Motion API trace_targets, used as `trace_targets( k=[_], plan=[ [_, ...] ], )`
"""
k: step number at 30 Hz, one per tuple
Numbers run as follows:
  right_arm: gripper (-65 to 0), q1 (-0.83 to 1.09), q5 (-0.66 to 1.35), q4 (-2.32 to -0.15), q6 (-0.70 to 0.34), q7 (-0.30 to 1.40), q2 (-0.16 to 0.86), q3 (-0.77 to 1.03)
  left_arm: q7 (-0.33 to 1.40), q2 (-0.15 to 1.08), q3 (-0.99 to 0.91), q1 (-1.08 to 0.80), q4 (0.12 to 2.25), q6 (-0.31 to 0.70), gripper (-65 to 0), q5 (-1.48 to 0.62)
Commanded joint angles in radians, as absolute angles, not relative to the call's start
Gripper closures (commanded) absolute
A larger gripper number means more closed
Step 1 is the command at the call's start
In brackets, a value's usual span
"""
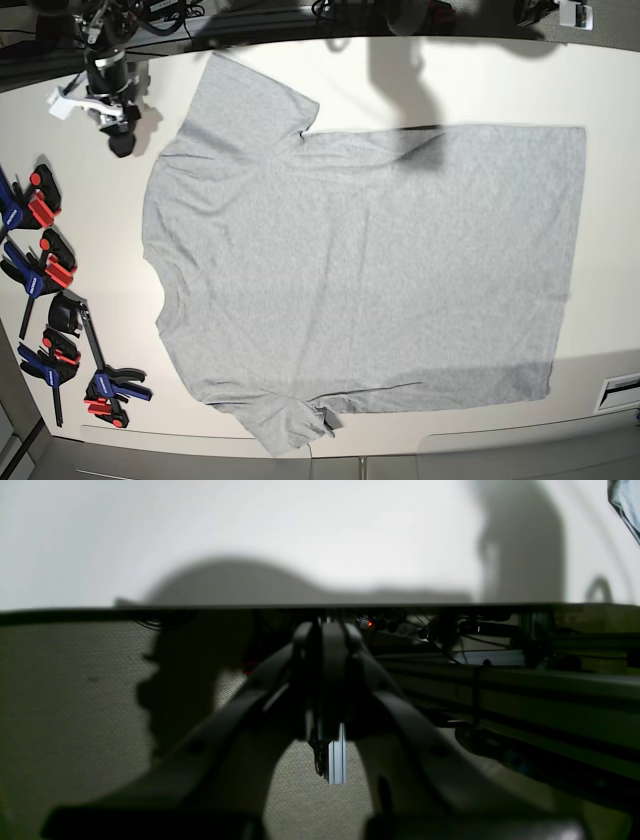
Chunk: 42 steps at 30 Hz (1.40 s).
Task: Fold the T-shirt properly
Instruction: 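Lower the right gripper to the shirt's shoulder corner near the collar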
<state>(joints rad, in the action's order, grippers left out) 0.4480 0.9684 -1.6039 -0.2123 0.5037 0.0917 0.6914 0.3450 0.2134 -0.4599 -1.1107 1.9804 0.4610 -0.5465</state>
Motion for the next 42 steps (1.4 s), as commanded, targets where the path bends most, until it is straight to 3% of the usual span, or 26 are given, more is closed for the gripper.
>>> trace_targets(
  k=[1, 15, 30, 39, 42],
  plan=[
    [-34.4, 0.44, 0.963, -1.623, -0.223, 0.478, 0.103, 0.669, 0.331, 0.216, -0.465, -1.13, 1.994, 0.468, -2.7, -0.559],
    [-34.2, 0.356, 0.782, -1.623, -0.136, 0.472, 0.091, 0.498, 0.367, 0.216, -0.465, -1.13, 1.994, 0.468, -2.7, -0.559],
    [-34.1, 0.34, 0.723, -1.594, -0.1, 0.464, 0.06, 0.496, 0.376, 0.217, -0.465, -1.13, 1.994, 0.468, -2.7, -0.579],
    [-34.0, 0.285, 0.736, -1.497, -0.11, 0.465, 0.06, 0.496, 0.385, 0.217, -0.465, -1.127, 1.994, 0.468, -2.7, -0.622],
    [-34.0, 0.285, 0.738, -1.498, -0.161, 0.466, 0.059, 0.496, 0.384, 0.217, -0.465, -1.124, 1.994, 0.468, -2.7, -0.622]
  ],
)
